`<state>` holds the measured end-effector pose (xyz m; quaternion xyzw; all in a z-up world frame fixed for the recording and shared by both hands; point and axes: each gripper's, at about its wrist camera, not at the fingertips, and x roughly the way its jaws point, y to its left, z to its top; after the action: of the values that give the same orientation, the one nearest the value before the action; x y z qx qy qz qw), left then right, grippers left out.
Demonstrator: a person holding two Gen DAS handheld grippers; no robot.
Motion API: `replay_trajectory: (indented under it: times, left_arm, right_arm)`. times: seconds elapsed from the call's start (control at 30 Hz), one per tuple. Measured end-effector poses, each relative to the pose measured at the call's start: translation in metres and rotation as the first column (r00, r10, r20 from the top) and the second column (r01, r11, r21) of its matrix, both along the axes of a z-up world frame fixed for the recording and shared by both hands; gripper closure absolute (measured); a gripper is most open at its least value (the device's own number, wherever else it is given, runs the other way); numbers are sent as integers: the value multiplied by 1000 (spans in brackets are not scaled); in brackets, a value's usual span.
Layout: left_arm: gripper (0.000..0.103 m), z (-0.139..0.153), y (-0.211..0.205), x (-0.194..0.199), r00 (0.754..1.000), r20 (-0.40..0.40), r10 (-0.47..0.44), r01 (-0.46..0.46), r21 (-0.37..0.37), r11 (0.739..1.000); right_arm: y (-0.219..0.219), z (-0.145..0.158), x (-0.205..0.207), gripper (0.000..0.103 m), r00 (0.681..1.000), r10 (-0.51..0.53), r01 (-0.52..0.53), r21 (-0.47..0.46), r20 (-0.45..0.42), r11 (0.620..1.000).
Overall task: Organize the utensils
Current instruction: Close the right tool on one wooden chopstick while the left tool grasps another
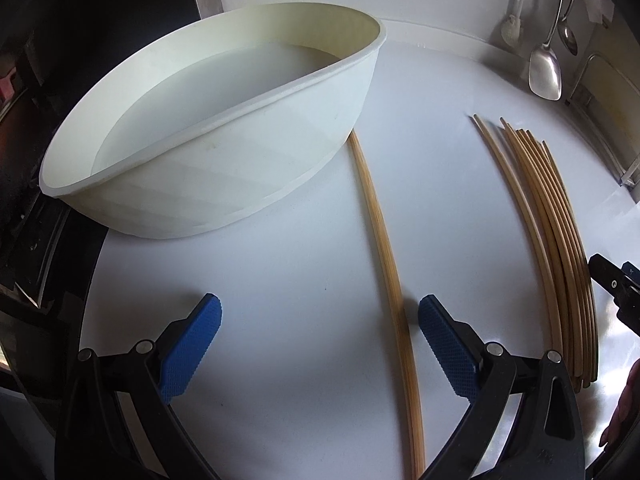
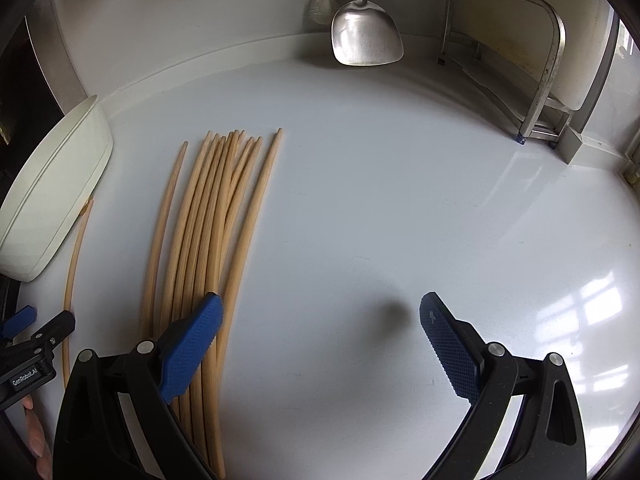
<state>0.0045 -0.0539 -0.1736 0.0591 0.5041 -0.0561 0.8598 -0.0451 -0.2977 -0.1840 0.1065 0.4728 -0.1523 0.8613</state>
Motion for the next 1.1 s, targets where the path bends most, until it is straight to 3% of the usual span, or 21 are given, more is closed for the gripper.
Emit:
replay_trajectory:
  times: [0.4, 1.0, 1.03, 1.1]
  left_arm:
    - [6, 2, -4, 1, 1000, 4, 16, -16, 59, 998]
    - [6, 0, -13, -1, 999, -13, 39, -39, 13, 999]
    - [7, 1, -14, -2, 999, -8, 39, -39, 14, 999]
    - [20, 3, -19, -8, 1000, 18, 16, -17, 15, 1000]
  right_arm:
    - [12, -5, 7, 9, 999, -2, 0, -61, -39, 998]
    - [4, -2, -4, 9, 1000, 25, -25, -136, -3, 990]
    - [5, -3, -4, 9, 1000, 31, -30, -132, 0, 991]
    - [7, -3, -4, 14, 999, 43, -41, -129, 15, 991]
